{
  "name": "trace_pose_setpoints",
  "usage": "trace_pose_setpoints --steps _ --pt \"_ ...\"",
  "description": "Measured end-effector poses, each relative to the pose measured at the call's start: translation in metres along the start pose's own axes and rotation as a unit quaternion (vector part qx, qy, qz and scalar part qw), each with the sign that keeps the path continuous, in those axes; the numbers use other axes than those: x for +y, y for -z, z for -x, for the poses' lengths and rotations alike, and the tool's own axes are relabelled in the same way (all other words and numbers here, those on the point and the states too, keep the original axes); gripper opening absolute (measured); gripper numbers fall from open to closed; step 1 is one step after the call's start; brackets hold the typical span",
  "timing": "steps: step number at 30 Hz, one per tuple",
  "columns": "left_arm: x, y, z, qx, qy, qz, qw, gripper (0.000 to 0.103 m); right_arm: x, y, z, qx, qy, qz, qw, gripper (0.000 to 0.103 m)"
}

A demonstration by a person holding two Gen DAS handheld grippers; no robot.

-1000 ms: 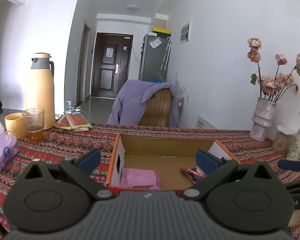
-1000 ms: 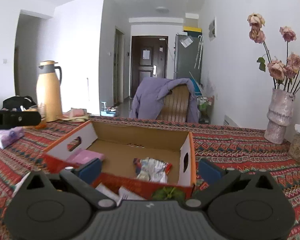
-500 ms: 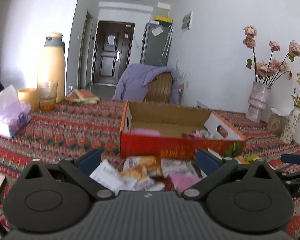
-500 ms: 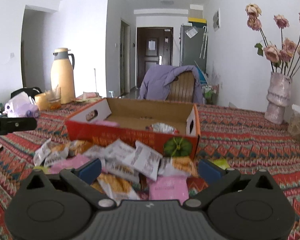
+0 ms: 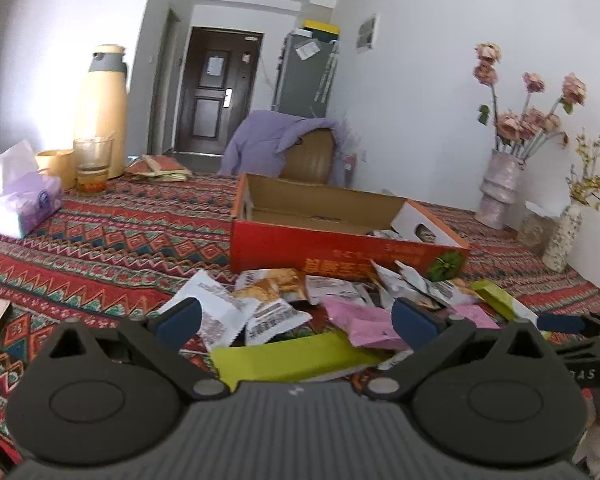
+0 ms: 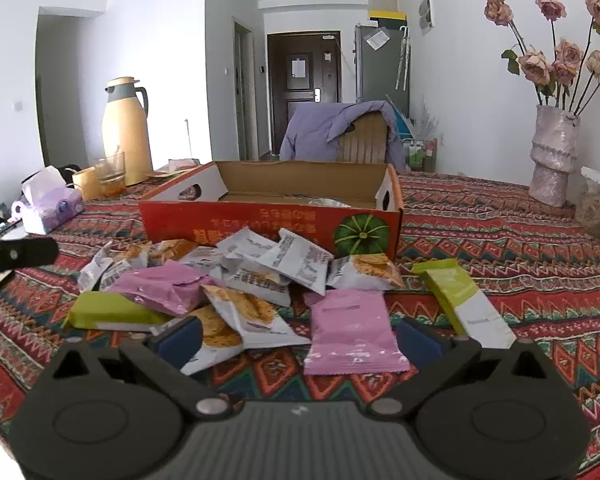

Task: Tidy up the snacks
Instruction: 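Move both tools back over the snack pile, then grasp a pink packet with the left gripper while the right gripper grasps a white wrapper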

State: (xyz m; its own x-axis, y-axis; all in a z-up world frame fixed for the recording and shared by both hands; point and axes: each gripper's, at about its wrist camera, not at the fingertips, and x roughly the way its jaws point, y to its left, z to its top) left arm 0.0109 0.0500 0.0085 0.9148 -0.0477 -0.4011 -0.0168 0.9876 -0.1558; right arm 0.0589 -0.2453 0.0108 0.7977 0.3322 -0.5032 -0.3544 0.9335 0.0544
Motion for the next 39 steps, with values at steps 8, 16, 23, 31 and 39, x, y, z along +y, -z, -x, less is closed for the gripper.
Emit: trace_pose_setpoints --steps 8,16,23,31,39 --pt "-0.011 0.004 -0.005 0.007 0.010 -0.011 0.9999 0.103 0.003 -0.005 -0.001 -0.011 -0.015 0.002 1.000 0.103" --pt "-0.011 0.005 -0.013 0.017 0.015 -0.012 0.9997 0.103 0.013 -0.003 -0.014 0.002 -0.025 0.025 0.999 0.094" --pt "-0.003 0.007 -0.017 0.022 0.012 -0.004 0.9997 0.103 0.021 -0.007 -0.046 0.031 -0.024 0.035 0.999 0.076" --pt "0.002 0.009 -0.022 0.031 0.012 0.002 0.9994 0.103 0.024 -0.016 -0.078 0.057 -0.042 0.023 0.997 0.050" --pt "0.004 0.011 -0.026 0.038 0.011 0.005 0.9992 0.103 0.015 -0.018 -0.077 0.045 -0.054 -0.003 0.997 0.011"
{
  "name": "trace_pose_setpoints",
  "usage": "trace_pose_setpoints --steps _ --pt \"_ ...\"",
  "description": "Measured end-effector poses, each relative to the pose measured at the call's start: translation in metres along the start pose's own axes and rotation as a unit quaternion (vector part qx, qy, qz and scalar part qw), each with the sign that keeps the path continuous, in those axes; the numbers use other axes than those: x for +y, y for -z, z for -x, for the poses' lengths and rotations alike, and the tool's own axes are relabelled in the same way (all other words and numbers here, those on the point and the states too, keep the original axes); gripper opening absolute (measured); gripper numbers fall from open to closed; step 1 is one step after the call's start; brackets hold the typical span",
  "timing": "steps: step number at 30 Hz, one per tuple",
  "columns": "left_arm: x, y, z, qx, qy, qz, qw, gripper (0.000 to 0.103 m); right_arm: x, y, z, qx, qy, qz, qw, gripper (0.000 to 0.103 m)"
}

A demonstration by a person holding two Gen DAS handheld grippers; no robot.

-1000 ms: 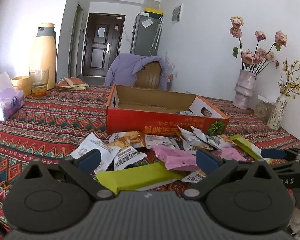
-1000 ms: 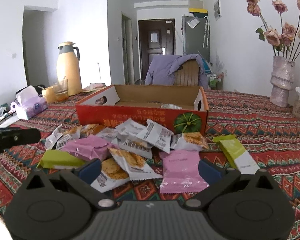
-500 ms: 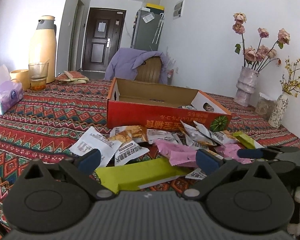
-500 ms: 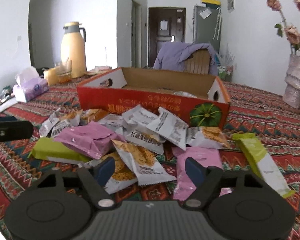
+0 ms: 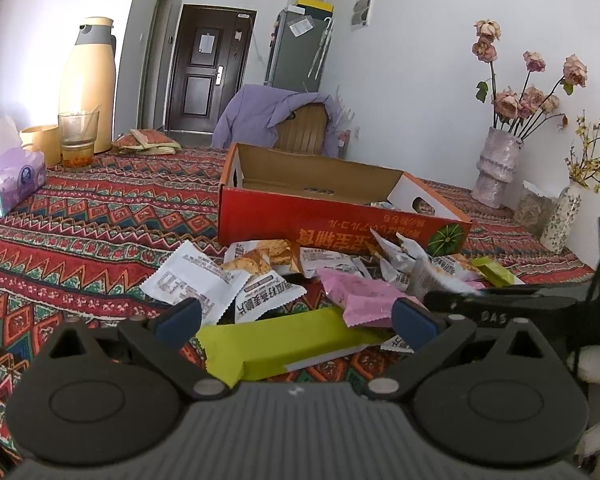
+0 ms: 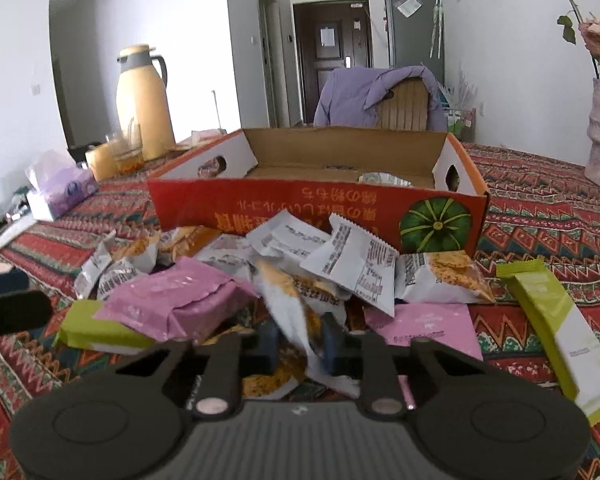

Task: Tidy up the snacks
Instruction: 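Grasp a pink packet with the left gripper while the right gripper grasps a white wrapper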

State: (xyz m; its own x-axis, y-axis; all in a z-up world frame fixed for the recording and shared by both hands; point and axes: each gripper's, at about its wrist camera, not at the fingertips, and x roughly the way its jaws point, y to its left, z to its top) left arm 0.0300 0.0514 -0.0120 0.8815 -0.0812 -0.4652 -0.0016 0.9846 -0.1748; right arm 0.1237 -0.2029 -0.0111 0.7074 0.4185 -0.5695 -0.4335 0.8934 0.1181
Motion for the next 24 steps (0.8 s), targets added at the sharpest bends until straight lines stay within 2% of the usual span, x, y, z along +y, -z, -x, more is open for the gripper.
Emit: trace_pose_setpoints --steps 9,21,24 --pt "-0.002 0.001 -0.005 0.008 -0.006 -0.002 0.9999 0.103 -0.007 0.004 0.040 -0.078 0.008 -0.015 0.997 0.010" --pt "-0.032 -0.017 -0.017 0.016 -0.008 -0.039 0.9991 0.103 -0.022 0.007 0.054 -0.097 0.027 -0.029 0.995 0.010" --pt "-0.048 -0.027 -0.031 0.035 -0.034 -0.066 0.9966 0.103 -0.024 0.007 0.055 -0.099 0.028 -0.032 0.994 0.010"
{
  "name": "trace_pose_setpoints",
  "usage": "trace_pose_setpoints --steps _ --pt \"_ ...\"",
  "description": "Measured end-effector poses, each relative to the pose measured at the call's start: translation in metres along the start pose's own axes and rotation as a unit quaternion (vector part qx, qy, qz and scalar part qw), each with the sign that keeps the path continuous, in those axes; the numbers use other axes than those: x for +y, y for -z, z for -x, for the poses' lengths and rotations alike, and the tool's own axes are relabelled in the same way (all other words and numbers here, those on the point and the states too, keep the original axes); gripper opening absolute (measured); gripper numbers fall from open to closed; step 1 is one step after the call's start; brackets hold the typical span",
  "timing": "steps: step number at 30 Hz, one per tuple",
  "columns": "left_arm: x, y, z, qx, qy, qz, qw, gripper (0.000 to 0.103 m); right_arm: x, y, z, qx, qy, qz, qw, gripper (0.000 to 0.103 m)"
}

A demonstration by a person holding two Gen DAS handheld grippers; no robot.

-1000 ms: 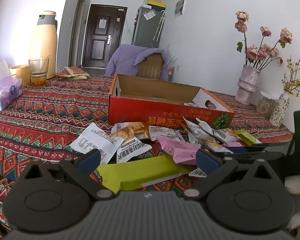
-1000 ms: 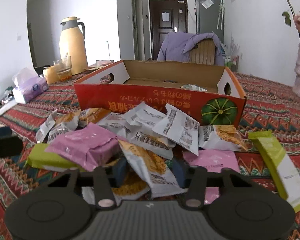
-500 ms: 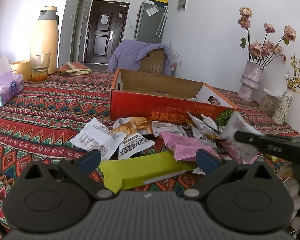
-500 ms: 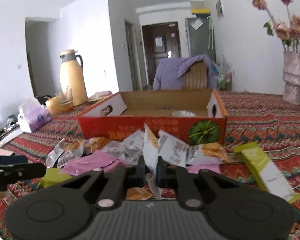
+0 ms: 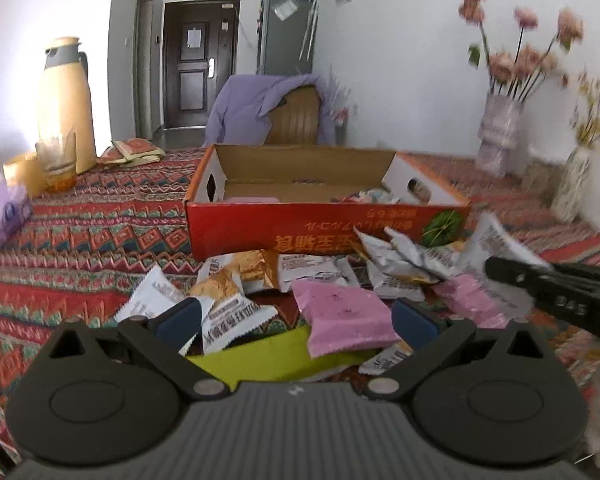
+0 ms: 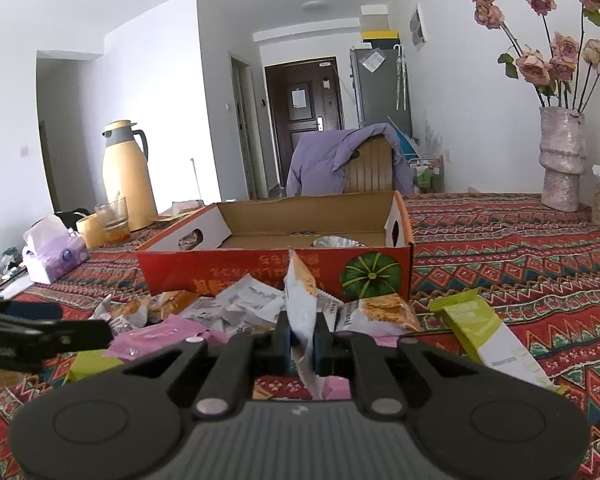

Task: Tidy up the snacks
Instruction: 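Grasp a pink packet with the left gripper while the right gripper grasps a white wrapper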

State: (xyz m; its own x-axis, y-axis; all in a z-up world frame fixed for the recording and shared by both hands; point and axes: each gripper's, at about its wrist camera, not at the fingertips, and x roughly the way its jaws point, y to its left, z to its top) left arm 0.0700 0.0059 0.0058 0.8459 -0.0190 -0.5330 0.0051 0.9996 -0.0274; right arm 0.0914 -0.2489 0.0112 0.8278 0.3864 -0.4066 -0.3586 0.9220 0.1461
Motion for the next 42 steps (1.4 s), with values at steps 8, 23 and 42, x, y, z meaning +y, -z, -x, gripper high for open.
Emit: trace_pose_setpoints --steps 8,23,42 --pt "-0.021 -0.023 -0.043 0.090 -0.016 0.004 0.9958 0.103 -0.006 0.000 0.001 -0.003 0.006 -0.008 1.000 0.010" --pt "-0.036 -0.019 -0.071 0.133 -0.041 0.016 0.9901 0.089 -0.020 0.006 -0.004 0.004 0.012 -0.028 1.000 0.010" --pt "-0.025 -0.014 -0.040 0.079 -0.006 0.034 0.9963 0.062 -0.019 0.007 -0.003 0.001 0.013 -0.025 1.000 0.010"
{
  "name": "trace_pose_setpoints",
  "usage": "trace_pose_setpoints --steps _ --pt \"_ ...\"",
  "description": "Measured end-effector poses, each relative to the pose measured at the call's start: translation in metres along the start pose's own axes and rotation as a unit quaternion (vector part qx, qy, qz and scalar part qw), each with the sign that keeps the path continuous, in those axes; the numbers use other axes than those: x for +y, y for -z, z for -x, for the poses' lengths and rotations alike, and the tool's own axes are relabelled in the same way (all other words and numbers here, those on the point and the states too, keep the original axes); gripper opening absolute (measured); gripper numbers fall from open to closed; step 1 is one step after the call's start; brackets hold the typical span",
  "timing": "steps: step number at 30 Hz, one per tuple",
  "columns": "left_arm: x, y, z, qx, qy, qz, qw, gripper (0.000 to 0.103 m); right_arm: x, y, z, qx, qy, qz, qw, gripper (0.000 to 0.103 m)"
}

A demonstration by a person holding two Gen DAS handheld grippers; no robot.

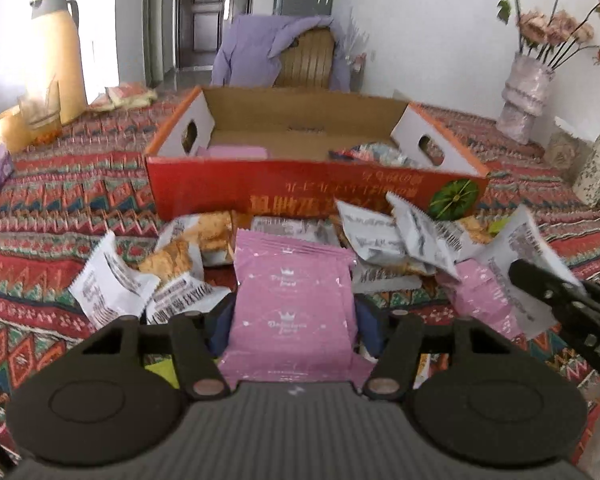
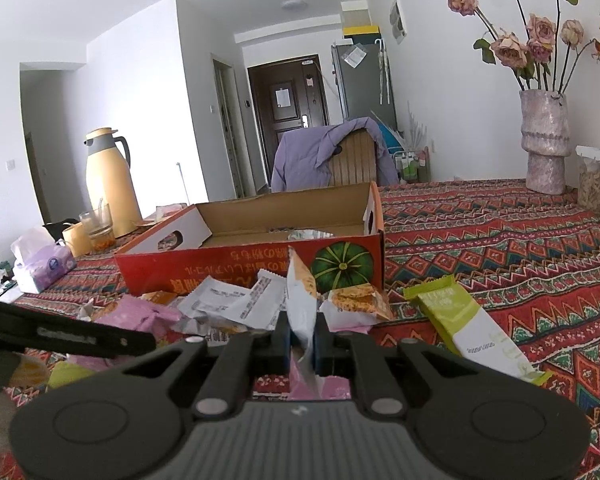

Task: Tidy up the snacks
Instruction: 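Grasp a pink packet with the left gripper while the right gripper grasps a white wrapper, then carry both packets into the box and open both grippers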

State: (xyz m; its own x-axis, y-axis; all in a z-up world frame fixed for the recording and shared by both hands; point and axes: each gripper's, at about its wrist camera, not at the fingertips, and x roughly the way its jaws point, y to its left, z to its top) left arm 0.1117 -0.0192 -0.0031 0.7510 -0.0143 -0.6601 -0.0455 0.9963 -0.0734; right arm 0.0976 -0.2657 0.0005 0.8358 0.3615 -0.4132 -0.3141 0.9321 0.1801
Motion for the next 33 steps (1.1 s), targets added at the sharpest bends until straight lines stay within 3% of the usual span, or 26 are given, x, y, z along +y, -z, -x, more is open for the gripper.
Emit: trace_pose_setpoints --steps 8,19,25,33 --pt "-0.002 -0.013 0.032 -0.063 0.015 -0.003 0.9979 0.062 0.005 -0.004 0.000 -0.007 -0.002 0.006 1.000 0.010" --pt "0.002 -0.040 0.036 -0.100 0.015 0.015 0.9948 0.062 0.012 -0.030 -0.006 -0.036 -0.009 0.014 0.999 0.010" --pt "0.006 -0.078 0.027 -0.109 0.008 0.025 0.9937 0.062 0.014 -0.064 -0.015 -0.056 -0.008 0.020 0.998 0.010" --pt "0.006 -0.133 0.007 -0.119 -0.030 0.032 0.9919 0.062 0.015 -0.114 -0.059 -0.043 -0.002 0.017 0.999 0.010"
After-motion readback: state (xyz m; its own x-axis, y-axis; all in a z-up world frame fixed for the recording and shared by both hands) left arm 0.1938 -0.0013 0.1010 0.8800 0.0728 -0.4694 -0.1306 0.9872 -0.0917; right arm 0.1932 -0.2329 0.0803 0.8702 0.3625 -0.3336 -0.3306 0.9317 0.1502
